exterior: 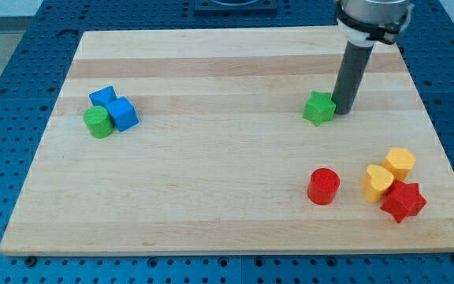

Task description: Slide the green star up and left

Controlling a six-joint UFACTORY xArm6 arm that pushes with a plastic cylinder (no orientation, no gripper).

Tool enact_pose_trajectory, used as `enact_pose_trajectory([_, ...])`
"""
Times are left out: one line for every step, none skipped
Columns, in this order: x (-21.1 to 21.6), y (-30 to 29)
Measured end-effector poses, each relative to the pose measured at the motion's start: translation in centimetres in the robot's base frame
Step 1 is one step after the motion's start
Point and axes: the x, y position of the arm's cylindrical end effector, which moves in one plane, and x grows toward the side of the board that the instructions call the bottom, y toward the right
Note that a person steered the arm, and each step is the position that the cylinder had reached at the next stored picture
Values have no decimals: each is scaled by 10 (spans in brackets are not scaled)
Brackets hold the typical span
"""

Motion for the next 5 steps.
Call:
enact_pose_trajectory([22,-6])
enact_pose_trajectory([-5,-58])
enact_pose_trajectory([-35,-106])
enact_pose_trajectory([-35,-154])
enact_pose_trajectory([-78,-192])
